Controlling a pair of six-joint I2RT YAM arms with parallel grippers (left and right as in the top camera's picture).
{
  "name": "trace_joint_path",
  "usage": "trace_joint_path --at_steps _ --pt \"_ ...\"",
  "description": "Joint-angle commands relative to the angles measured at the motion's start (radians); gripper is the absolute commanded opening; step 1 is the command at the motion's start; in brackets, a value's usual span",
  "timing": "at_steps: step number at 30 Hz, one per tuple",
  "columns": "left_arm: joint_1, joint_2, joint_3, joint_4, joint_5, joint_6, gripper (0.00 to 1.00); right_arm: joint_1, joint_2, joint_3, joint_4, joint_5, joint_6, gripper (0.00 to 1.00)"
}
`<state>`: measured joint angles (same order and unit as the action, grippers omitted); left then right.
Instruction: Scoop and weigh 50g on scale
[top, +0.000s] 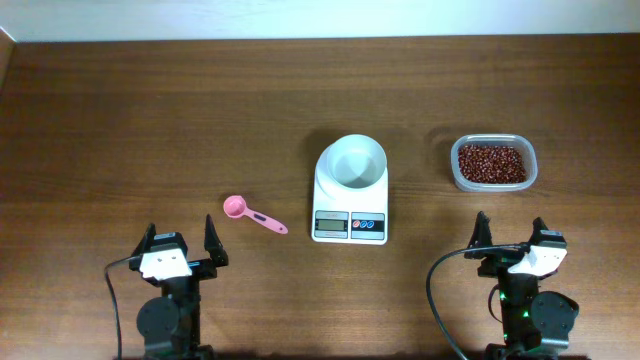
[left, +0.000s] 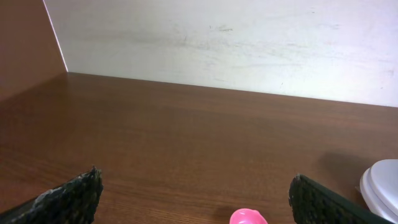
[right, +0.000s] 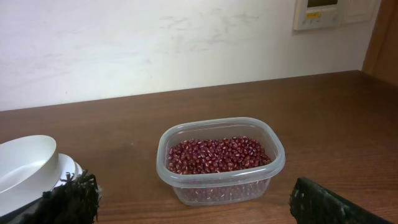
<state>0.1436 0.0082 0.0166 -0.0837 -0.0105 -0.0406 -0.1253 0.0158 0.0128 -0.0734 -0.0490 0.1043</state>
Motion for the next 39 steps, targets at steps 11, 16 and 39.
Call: trace_joint_path --at_steps 11,16,39 --pt "0.005 -0.002 -0.008 0.001 0.007 0.019 0.99 0.001 -0.003 -0.007 -0.002 0.005 0.0 0.99" --pt "0.005 -0.002 -0.007 0.004 0.054 0.019 0.99 0.001 -0.003 -0.007 -0.002 0.005 0.0 0.99" --pt "0.005 0.329 0.492 -0.249 0.153 0.004 0.99 0.001 -0.003 -0.007 -0.002 0.005 0.0 0.99"
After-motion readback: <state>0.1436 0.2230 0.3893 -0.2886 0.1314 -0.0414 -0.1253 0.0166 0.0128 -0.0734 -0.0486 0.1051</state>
